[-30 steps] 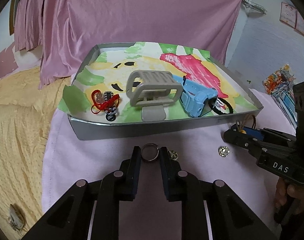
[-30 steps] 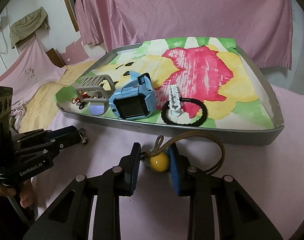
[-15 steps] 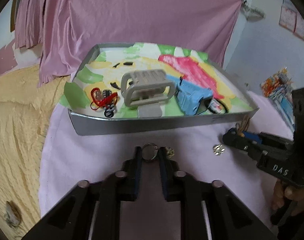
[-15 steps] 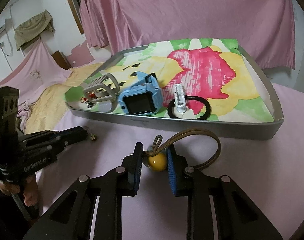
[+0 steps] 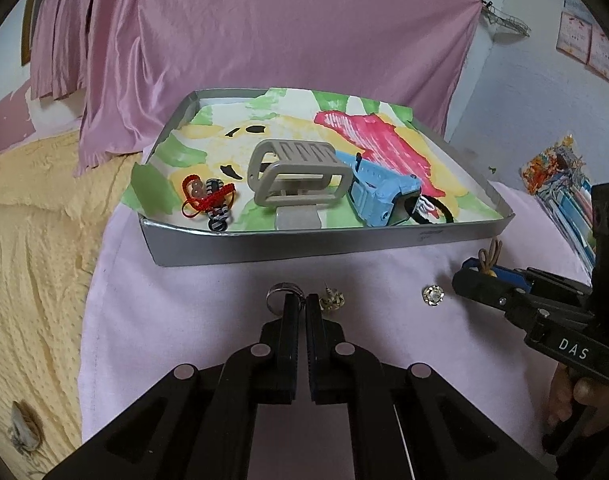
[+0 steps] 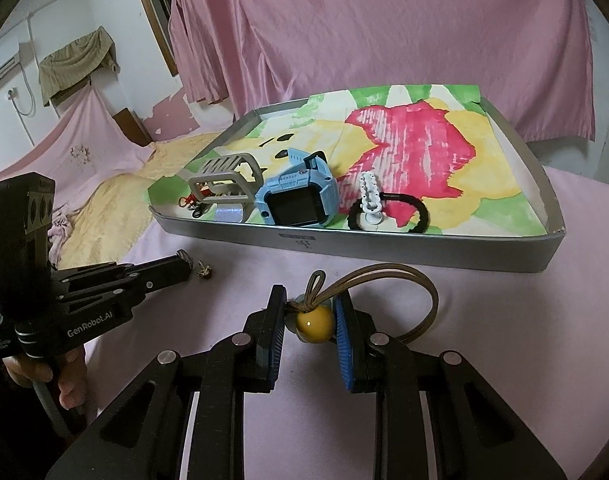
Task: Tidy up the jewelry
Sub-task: 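Carry the cord with the right tool while the left tool carries the ring over the tray, then open the right tool to drop the cord while the left tool releases the ring into the tray, then withdraw both open tools from the tray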
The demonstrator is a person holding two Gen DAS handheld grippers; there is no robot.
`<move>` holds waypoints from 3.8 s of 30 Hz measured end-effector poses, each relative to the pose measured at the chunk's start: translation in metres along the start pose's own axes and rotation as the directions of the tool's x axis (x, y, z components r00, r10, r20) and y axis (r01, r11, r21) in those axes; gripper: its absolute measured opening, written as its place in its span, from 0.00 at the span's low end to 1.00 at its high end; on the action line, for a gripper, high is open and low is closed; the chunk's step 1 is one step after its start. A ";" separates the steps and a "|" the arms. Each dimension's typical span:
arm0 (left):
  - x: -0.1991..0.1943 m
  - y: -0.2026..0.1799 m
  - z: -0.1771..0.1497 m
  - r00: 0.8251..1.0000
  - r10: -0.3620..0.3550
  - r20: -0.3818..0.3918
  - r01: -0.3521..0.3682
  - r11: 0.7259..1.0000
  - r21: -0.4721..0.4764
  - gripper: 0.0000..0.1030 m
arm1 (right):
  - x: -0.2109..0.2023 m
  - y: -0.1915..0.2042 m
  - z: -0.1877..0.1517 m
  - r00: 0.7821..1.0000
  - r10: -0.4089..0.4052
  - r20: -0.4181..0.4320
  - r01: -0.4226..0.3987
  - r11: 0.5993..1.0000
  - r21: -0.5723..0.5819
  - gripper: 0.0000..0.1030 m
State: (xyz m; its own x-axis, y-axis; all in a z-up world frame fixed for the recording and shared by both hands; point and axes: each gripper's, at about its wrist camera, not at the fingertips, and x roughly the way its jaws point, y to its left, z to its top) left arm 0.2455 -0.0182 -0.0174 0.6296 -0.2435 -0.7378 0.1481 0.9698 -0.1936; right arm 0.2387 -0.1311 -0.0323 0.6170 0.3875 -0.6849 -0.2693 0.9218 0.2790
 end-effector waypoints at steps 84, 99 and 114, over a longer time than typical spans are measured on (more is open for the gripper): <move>-0.079 -0.016 -0.005 0.904 0.061 0.424 -0.035 0.997 -0.067 0.99 | -0.090 0.002 -0.019 0.906 -0.132 0.403 0.117 0.991 0.061 0.98; -0.108 -0.003 -0.050 0.866 0.118 0.486 -0.101 0.993 -0.060 0.99 | -0.108 0.032 -0.057 0.862 -0.197 0.467 0.205 0.978 0.035 0.98; -0.096 0.008 -0.054 0.894 0.152 0.421 -0.133 0.988 -0.073 0.99 | -0.086 0.034 -0.054 0.901 -0.241 0.360 0.244 0.969 0.037 0.98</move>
State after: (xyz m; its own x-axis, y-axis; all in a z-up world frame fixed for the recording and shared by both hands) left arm 0.1454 0.0126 0.0172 0.9067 -0.0651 -0.4167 0.0067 0.9901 -0.1402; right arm 0.1366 -0.1333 0.0001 0.8873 0.1315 -0.4420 -0.0829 0.9884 0.1276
